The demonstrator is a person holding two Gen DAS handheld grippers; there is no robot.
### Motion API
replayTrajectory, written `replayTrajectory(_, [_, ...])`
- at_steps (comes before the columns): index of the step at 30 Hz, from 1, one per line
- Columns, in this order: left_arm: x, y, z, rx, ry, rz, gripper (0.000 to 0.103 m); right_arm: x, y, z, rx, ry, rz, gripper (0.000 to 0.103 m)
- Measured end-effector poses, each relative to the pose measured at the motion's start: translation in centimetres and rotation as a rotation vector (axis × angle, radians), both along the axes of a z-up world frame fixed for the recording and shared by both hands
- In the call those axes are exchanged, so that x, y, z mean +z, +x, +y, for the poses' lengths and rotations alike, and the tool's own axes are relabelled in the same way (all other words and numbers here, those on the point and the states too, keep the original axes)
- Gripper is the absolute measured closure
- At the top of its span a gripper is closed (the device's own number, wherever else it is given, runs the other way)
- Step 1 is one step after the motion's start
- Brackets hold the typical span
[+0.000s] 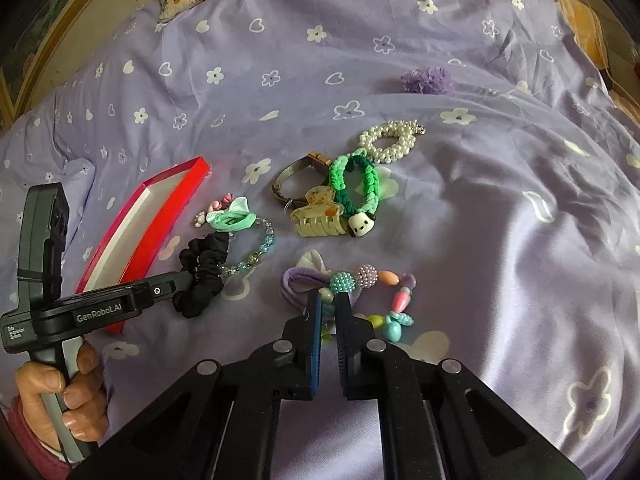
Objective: Organize jewelry
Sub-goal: 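Grasp the black scrunchie with the left tool while the right tool grasps the pastel beaded bracelet, then carry the scrunchie with the left tool while the right tool carries the bracelet toward the red box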
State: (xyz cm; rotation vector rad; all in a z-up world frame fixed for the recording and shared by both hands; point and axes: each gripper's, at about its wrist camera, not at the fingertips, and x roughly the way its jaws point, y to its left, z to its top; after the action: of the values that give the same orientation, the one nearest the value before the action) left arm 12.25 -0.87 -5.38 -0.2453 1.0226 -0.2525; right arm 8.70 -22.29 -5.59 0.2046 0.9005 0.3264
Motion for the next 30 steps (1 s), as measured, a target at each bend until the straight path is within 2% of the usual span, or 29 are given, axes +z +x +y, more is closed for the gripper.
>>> replayTrajectory(2, [0.3, -0.2, -0.1, -0.010, 0.003, -0.012, 0.095, 0.4, -0.3, -0.2, -0.006, 0.002, -0.020, 0.097])
replayTrajectory(8, [2.3, -1.6, 0.2, -0.020, 0.004, -0.071, 0.097, 2.7, -0.9, -1.0, -0.023, 0.024, -0.081, 0.099])
replayTrajectory(9, [2.6, -1.8, 0.2, -0.020, 0.005, -0.077, 0.097, 3.0, -1.0, -1.0, -0.023, 0.026, -0.088, 0.103])
replayTrajectory(11, [3.2, -2.2, 0.4, -0.019, 0.009, -0.091, 0.097, 3.6, -1.1, -0.9, -0.019, 0.029, -0.104, 0.103])
replayTrajectory(17, [4.4, -3.5, 1.4, -0.002, 0.002, -0.118, 0.097, 4.4, -1.3, -0.1, -0.015, 0.009, -0.104, 0.103])
replayTrajectory(18, [4.5, -3.7, 1.6, 0.004, -0.002, -0.120, 0.097, 4.2, -1.3, -0.3, -0.026, 0.016, -0.087, 0.096])
replayTrajectory(19, [4.5, -3.8, 1.8, 0.008, -0.005, -0.120, 0.097, 3.9, -1.1, -0.5, -0.039, 0.019, -0.063, 0.094])
replayTrajectory(20, [4.6, -4.0, 2.1, 0.012, -0.007, -0.122, 0.097, 3.3, -0.9, -0.7, -0.055, 0.011, -0.034, 0.083])
replayTrajectory(21, [4.6, -4.2, 2.2, 0.014, -0.008, -0.123, 0.097, 2.9, -1.1, -0.9, -0.065, 0.004, -0.023, 0.065])
replayTrajectory(22, [4.7, -4.4, 2.4, 0.014, -0.009, -0.124, 0.097, 2.4, -1.1, -1.2, -0.077, -0.008, -0.014, 0.060])
replayTrajectory(24, [4.8, -4.6, 2.5, 0.016, -0.009, -0.125, 0.097, 1.4, -1.1, -1.7, -0.100, -0.045, 0.015, 0.060])
replayTrajectory(30, [4.7, -4.9, 2.5, 0.015, -0.008, -0.121, 0.097, -1.2, 0.0, -2.0, -0.089, -0.030, 0.094, 0.066])
